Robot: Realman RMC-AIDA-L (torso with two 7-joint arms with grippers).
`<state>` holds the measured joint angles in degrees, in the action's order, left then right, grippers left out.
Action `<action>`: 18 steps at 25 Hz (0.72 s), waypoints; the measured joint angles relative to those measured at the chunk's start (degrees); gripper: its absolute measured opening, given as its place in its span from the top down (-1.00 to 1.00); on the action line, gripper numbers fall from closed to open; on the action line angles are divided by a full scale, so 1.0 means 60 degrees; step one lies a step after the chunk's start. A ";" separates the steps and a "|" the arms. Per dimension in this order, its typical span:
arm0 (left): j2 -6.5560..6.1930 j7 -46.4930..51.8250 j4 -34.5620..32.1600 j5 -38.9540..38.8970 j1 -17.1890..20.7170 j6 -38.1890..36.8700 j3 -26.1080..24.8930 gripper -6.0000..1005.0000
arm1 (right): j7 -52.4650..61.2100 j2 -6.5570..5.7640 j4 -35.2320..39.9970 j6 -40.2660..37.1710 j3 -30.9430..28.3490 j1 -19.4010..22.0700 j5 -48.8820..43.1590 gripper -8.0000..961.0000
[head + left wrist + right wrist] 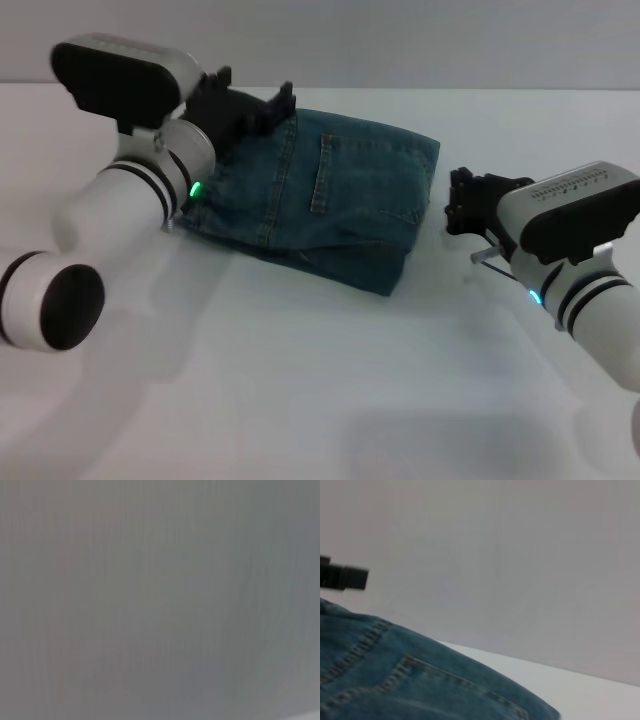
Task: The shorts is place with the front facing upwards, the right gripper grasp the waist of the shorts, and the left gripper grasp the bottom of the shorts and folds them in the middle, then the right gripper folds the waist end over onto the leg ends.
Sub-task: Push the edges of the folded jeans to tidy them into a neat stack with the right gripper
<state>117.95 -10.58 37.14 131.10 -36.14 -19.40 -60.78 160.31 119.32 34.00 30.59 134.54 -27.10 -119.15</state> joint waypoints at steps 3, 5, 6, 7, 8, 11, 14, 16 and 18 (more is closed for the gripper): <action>0.0027 -0.0543 0.0935 0.0304 0.0756 0.0002 -0.0590 -0.68 | 0.0000 0.0015 0.0118 -0.0030 0.0071 -0.0032 -0.0305 0.99; 0.0041 -0.0819 0.1635 0.0360 0.1434 -0.0326 -0.0846 -0.68 | 0.0000 0.0033 0.0188 -0.0019 0.0129 -0.0066 -0.0444 0.99; 0.0041 -0.0819 0.1635 0.0360 0.1434 -0.0326 -0.0846 -0.68 | 0.0000 0.0034 0.0256 -0.0003 0.0160 -0.0076 -0.0471 0.99; 0.0036 -0.0839 0.1776 0.0386 0.1673 -0.0700 -0.0836 -0.68 | 0.0000 0.0034 0.0337 0.0001 0.0181 -0.0071 -0.0510 0.99; 0.0034 -0.0842 0.1845 0.0412 0.1845 -0.1014 -0.0810 -0.68 | 0.0000 0.0034 0.0409 0.0001 0.0195 -0.0062 -0.0555 0.99; 0.0036 -0.0794 0.2003 0.0480 0.2269 -0.1582 -0.0740 -0.68 | 0.0000 0.0044 0.0644 0.0001 0.0393 0.0039 -0.0855 0.99; 0.0043 -0.0786 0.2091 0.0482 0.2407 -0.1541 -0.0692 -0.68 | 0.0000 0.0069 0.0712 -0.0051 0.0805 0.0022 -0.0959 0.99; 0.0051 -0.0781 0.2065 0.0465 0.2447 -0.1531 -0.0611 -0.68 | 0.0026 0.0075 0.0788 -0.0105 0.1107 -0.0042 -0.0942 0.99; 0.0057 -0.0775 0.2033 0.0439 0.2461 -0.1513 -0.0545 -0.68 | 0.0023 0.0081 0.0926 -0.0116 0.1359 -0.0041 -0.0940 0.99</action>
<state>118.30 -15.23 49.34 133.73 -21.38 -28.48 -64.05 160.45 119.81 39.56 29.90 142.70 -27.35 -124.79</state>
